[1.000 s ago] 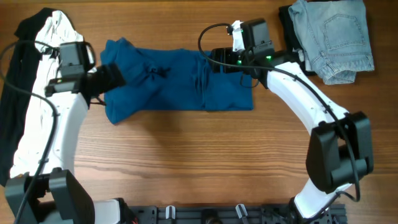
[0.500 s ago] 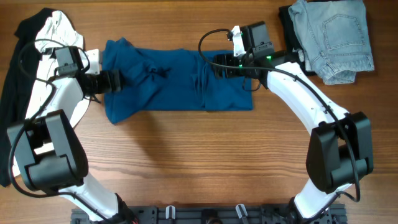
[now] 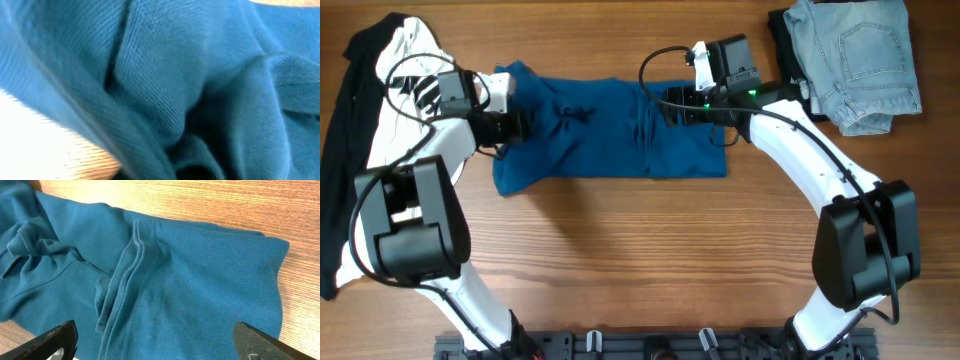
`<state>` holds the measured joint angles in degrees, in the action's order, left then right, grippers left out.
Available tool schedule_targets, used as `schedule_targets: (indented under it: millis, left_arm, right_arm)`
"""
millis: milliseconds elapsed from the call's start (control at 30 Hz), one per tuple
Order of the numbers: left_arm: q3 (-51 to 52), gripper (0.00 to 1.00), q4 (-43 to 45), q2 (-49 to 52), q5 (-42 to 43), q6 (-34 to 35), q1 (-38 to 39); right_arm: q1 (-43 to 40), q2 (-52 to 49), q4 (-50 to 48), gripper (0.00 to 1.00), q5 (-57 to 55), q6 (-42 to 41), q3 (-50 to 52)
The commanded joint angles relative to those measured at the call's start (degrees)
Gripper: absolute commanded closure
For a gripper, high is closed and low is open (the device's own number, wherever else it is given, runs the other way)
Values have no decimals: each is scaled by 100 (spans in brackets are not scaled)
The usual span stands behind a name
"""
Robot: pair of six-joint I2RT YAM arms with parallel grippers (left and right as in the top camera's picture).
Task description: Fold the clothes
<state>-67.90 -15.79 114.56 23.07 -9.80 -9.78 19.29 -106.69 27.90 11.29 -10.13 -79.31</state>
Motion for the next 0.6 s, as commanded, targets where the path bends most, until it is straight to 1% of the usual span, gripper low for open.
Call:
schedule_targets:
  millis: [0, 33, 67, 100, 133, 200, 233, 400, 467, 567]
  left_arm:
    - [-66, 96, -61, 66, -129, 426, -11]
    - [-94, 96, -164, -26, -264, 588, -76]
    - [-146, 96, -299, -122, -280, 599, -131]
    - [-254, 96, -522, -247, -369, 599, -184]
    - [-420, 96, -846, -387, -553, 597, -232]
    - [-962, 96, -1746, -702, -925, 553, -278]
    - [-1377, 96, -2341, -883, -1010, 428, -275]
    - [-2437, 96, -3602, -1119, -1010, 407, -155]
    - [-2592, 96, -3775, -1119, -1010, 404, -44]
    - [-2625, 96, -3779, -1165, -1012, 404, 199]
  right_arm:
    - [-15, 52, 66, 5, -98, 111, -72]
    - [-15, 52, 90, 17, -101, 116, -72]
    - [-15, 44, 92, 32, -111, 116, -72]
    - [-15, 26, 72, 74, -120, 111, -72]
    - [-15, 4, 20, 96, -118, 109, -66]
    - [-15, -125, -142, 96, -46, 105, -50]
    - [-15, -267, -203, 96, 59, 96, -50]
    - [-20, -981, -481, 96, 446, 46, -50]
    - [-20, -1213, -520, 96, 579, -44, -50]
    - [-20, -1502, -564, 96, 927, -59, -50]
